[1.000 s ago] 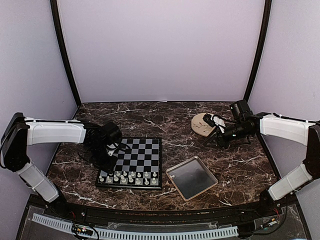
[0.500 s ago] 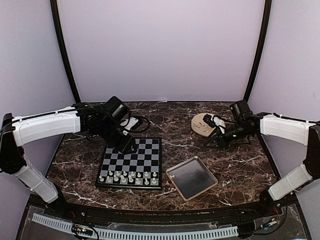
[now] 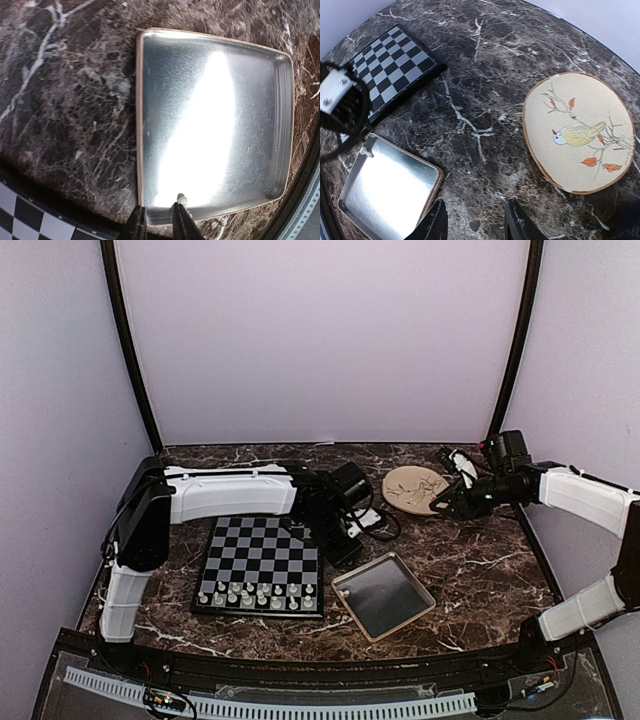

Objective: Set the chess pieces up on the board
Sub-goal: Adjust the storage box at the center of the board.

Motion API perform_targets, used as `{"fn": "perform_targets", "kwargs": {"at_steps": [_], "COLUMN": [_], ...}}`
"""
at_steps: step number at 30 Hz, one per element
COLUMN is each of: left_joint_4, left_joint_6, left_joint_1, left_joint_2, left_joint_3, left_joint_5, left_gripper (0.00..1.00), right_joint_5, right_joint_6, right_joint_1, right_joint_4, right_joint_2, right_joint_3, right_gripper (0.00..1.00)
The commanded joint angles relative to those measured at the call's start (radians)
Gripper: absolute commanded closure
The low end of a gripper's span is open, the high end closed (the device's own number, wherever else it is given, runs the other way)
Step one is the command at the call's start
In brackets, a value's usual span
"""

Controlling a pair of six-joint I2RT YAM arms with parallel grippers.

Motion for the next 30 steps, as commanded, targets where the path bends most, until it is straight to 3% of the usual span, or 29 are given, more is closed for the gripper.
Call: {"fn": "perform_targets", "kwargs": {"at_steps": [1, 11, 30], "left_joint_4": [-0.118, -0.264, -0.330], "left_joint_6": [0.025, 0.042, 0.022], "left_joint_1": [-0.023, -0.064, -0.082], "left_joint_2": [0.058, 0.204, 0.223], "left_joint_3": [0.107, 0.240, 0.261], "left_joint_5": [0.033, -0.026, -0.028], "left_gripper": [0.80, 0.84, 0.80], "right_joint_5": [0.019, -0.002, -0.039], "right_joint_6": [0.043, 0.033, 0.016], "right_joint_1": [-0.047, -0.060, -0.061], "right_joint_4": [0.058, 0.061, 0.053], "right_joint_2": [-0.033, -0.040, -0.040], "right_joint_3": [-0.013, -0.026, -0.029], "right_gripper": [0.60, 0.60, 0.60]}}
